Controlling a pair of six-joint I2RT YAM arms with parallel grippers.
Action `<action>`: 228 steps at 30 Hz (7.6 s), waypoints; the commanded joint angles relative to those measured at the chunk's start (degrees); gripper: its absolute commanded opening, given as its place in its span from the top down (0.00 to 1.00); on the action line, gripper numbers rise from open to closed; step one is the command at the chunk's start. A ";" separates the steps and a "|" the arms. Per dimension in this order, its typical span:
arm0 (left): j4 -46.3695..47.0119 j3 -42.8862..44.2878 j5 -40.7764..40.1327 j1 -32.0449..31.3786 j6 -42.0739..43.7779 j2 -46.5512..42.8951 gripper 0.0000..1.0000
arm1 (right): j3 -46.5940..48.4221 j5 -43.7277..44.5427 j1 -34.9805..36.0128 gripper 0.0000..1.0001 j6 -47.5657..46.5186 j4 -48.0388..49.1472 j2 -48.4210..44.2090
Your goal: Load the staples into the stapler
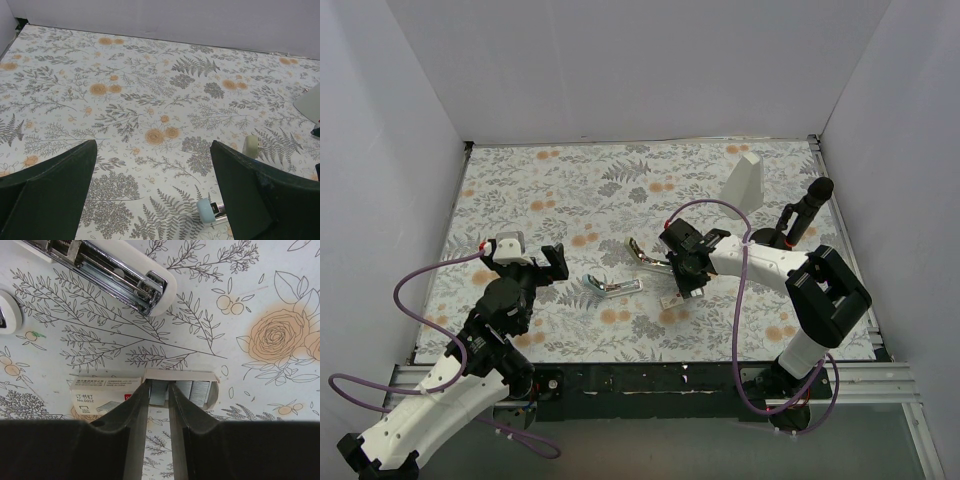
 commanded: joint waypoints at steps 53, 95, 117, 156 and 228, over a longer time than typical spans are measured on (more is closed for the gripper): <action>0.39 -0.57 2.37 1.24 1.27 -0.14 0.02 | 1.73 -3.25 1.01 0.88 -30.67 13.82 -9.25; 5.13 -2.24 5.19 3.88 4.43 1.44 0.02 | 3.75 -28.92 -7.70 0.91 -57.60 25.44 3.41; 5.05 -2.15 6.33 4.23 4.34 1.09 0.02 | 3.84 -29.53 -8.05 0.92 -58.65 23.95 3.94; 4.96 -2.24 7.47 4.50 4.43 1.71 0.02 | 4.89 -31.47 -8.22 0.93 -58.65 19.29 4.38; 4.87 -1.98 8.79 5.73 3.99 3.20 0.02 | -1.97 -26.72 -7.79 0.98 -45.03 24.65 0.51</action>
